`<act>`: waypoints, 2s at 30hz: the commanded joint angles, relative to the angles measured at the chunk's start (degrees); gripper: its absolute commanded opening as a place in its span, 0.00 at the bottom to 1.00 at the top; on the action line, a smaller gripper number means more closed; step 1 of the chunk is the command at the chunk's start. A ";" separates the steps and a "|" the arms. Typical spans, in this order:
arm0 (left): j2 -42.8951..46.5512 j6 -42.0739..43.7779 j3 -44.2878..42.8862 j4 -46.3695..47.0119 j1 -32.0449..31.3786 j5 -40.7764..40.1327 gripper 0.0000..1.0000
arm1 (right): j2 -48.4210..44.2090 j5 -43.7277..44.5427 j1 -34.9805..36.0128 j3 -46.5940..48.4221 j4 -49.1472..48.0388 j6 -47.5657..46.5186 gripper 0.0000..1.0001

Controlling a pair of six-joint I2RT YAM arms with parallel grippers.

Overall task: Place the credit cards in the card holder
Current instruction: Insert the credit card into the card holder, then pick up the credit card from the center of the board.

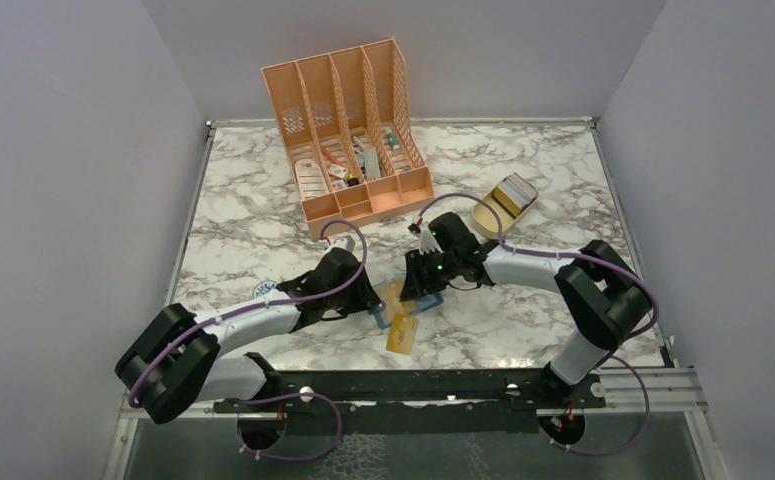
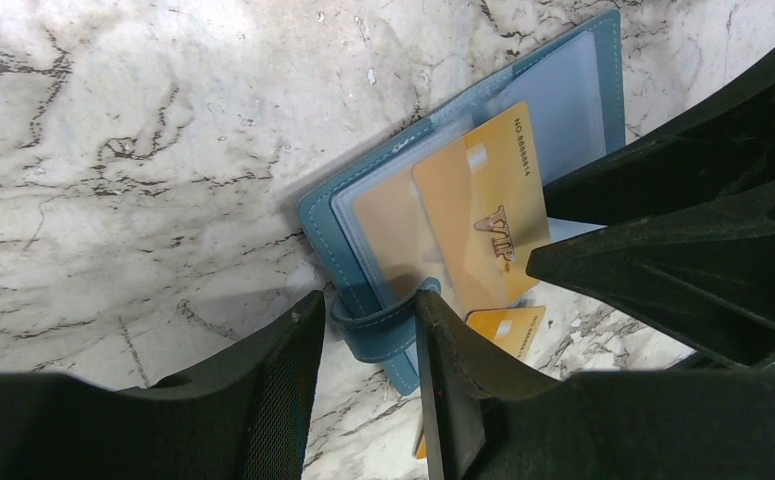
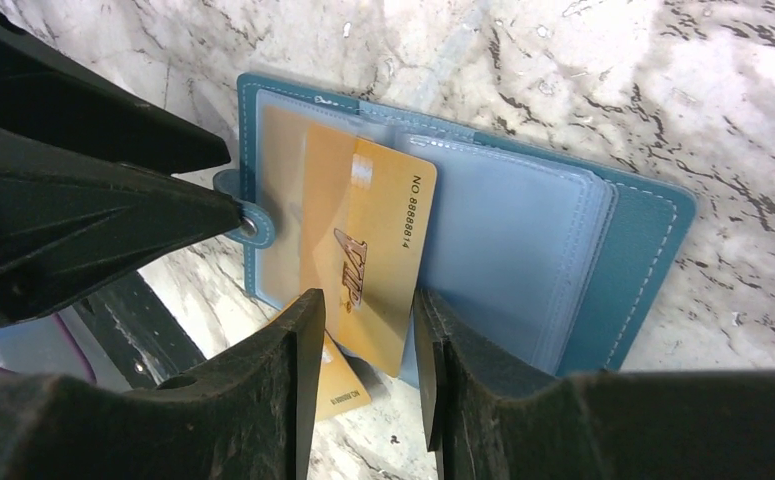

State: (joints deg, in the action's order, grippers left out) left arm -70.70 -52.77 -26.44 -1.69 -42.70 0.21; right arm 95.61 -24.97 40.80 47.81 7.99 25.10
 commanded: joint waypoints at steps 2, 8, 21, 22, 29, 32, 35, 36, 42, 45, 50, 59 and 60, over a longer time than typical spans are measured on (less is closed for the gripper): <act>-0.87 -0.48 0.90 4.08 0.42 1.70 0.41 | 1.71 -3.23 0.25 -1.06 -3.96 -0.93 0.38; -0.76 -1.14 1.87 5.90 0.42 2.46 0.41 | 2.33 -5.25 0.25 -1.72 -6.33 1.20 0.36; -2.28 -2.99 3.51 10.22 0.42 4.70 0.41 | 3.19 -4.37 1.21 -4.73 -11.72 9.42 0.28; -2.29 -3.03 3.50 10.26 0.42 4.71 0.41 | 3.25 -3.89 1.22 -4.92 -11.76 9.82 0.27; -2.07 -3.17 3.50 10.34 0.42 4.59 0.41 | 3.11 -2.96 1.69 -6.37 -14.45 13.27 0.15; -2.34 -3.29 3.50 10.46 0.38 4.75 0.41 | 2.85 -2.45 1.82 -6.76 -15.31 13.85 0.15; -2.14 -3.23 3.52 10.03 0.42 4.52 0.41 | 1.96 -0.82 1.81 -5.64 -12.30 12.34 0.22; -1.90 -3.11 3.43 9.58 0.42 4.27 0.41 | 1.16 0.21 1.83 -5.13 -10.57 11.47 0.25; -0.12 -1.54 1.44 3.96 0.42 1.76 0.44 | -6.54 4.38 1.83 -6.06 -3.82 9.40 0.44; 1.52 -1.04 0.08 0.34 0.52 1.12 0.45 | -9.82 4.00 1.83 -8.98 -4.08 10.56 0.50; 4.77 0.05 -1.57 -5.16 0.43 1.89 0.46 | -14.23 4.29 1.83 -13.27 -4.72 12.69 0.52; 10.97 -2.34 1.73 -5.44 -2.51 11.71 0.41 | -18.96 5.00 2.93 -18.53 -7.63 16.97 0.51; 11.42 -2.98 1.97 -5.40 -3.53 11.89 0.40 | -18.97 5.14 3.26 -18.81 -7.99 17.24 0.51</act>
State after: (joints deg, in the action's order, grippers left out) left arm -62.08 -54.00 -25.98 -6.13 -43.38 7.11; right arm 77.82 -21.89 43.05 30.15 2.17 40.10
